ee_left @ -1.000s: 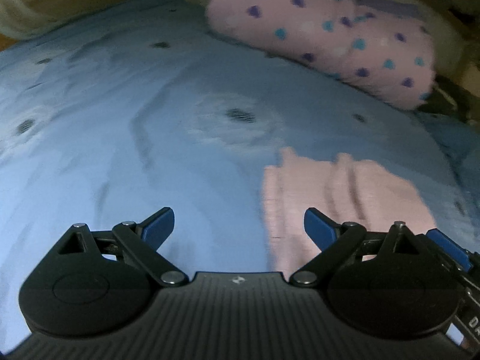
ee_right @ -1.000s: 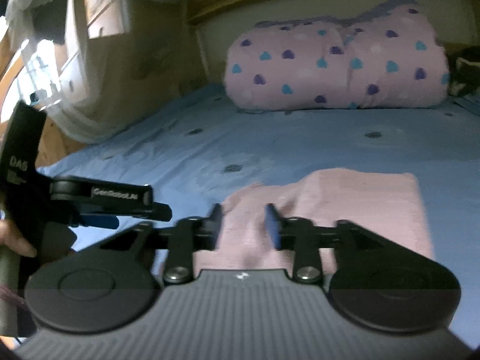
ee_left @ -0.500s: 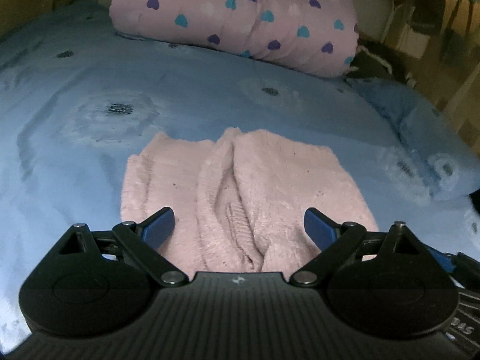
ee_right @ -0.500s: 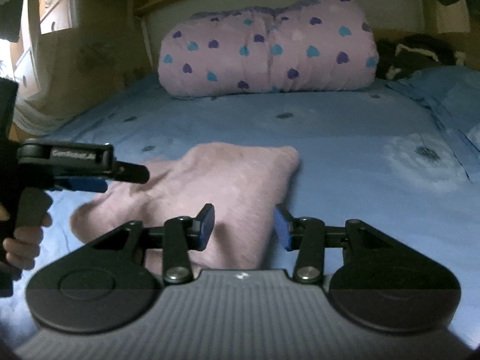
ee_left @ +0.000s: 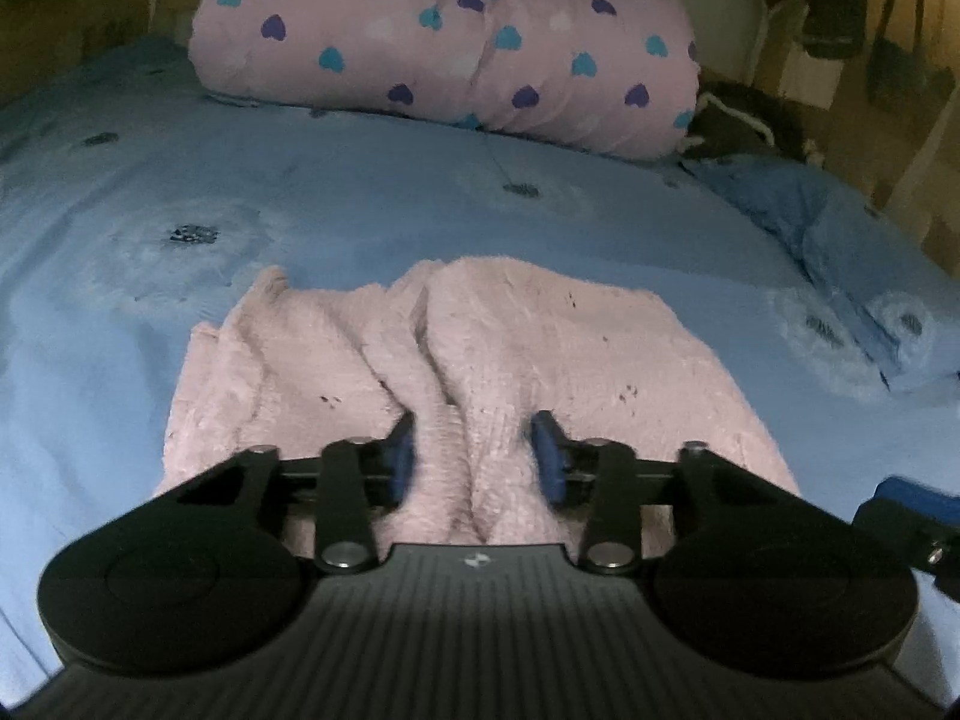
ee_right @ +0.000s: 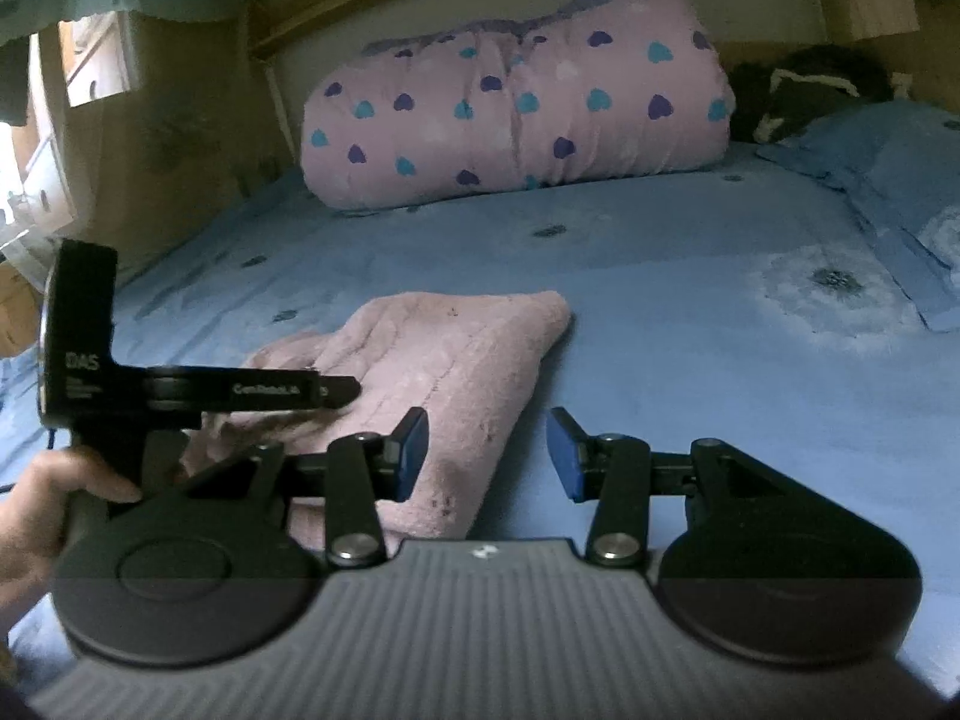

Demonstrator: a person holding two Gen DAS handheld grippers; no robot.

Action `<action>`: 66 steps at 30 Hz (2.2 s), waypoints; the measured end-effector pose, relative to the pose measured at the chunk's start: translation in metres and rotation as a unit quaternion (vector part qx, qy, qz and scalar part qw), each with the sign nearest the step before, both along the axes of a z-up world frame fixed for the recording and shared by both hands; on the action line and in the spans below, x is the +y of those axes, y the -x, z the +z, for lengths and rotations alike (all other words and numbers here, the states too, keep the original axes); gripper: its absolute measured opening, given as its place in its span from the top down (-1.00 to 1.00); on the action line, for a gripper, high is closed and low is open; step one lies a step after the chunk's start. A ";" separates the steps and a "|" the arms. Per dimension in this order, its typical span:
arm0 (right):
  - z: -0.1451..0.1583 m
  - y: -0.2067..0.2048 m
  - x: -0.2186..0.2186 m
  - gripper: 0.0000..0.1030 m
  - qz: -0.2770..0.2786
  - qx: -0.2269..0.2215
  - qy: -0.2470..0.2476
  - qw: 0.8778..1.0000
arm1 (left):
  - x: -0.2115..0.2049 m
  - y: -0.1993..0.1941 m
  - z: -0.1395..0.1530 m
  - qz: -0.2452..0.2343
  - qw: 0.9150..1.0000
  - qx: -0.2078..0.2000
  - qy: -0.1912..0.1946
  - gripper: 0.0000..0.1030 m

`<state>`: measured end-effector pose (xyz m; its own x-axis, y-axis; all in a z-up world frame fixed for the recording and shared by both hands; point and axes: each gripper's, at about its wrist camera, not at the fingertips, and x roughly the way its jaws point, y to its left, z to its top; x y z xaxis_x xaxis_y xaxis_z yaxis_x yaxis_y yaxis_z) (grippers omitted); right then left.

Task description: Fold small clothes

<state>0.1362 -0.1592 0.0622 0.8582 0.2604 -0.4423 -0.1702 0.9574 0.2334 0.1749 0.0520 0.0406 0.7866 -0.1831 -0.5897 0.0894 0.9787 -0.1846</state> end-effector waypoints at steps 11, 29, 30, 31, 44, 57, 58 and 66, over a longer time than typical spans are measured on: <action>-0.007 -0.003 -0.013 0.11 -0.044 0.023 -0.033 0.998 | -0.042 0.021 0.003 -0.001 0.988 -0.063 -0.140 -0.02; -0.003 -0.001 -0.016 0.11 -0.045 0.021 -0.042 0.998 | -0.021 0.009 -0.008 0.024 0.998 -0.048 -0.037 0.06; -0.002 0.000 -0.016 0.11 -0.046 0.021 -0.042 0.998 | -0.019 0.009 -0.008 0.024 0.998 -0.049 -0.033 0.44; -0.002 -0.001 -0.015 0.11 -0.046 0.021 -0.042 0.998 | -0.018 0.010 -0.006 0.021 0.998 -0.051 -0.033 0.53; -0.001 0.003 -0.013 0.11 -0.041 0.008 -0.035 0.999 | 0.044 0.045 0.059 0.093 0.989 -0.101 -0.057 0.66; -0.013 0.003 0.013 0.11 -0.003 0.016 0.006 1.000 | 0.085 0.056 0.041 0.067 0.996 -0.037 -0.038 0.22; -0.013 0.004 0.016 0.11 0.003 0.016 0.008 1.000 | 0.086 0.058 0.043 0.064 0.997 -0.037 -0.036 0.09; -0.013 0.010 0.045 0.11 0.066 -0.018 0.012 0.998 | 0.080 0.065 0.038 0.057 0.996 -0.006 -0.064 -0.32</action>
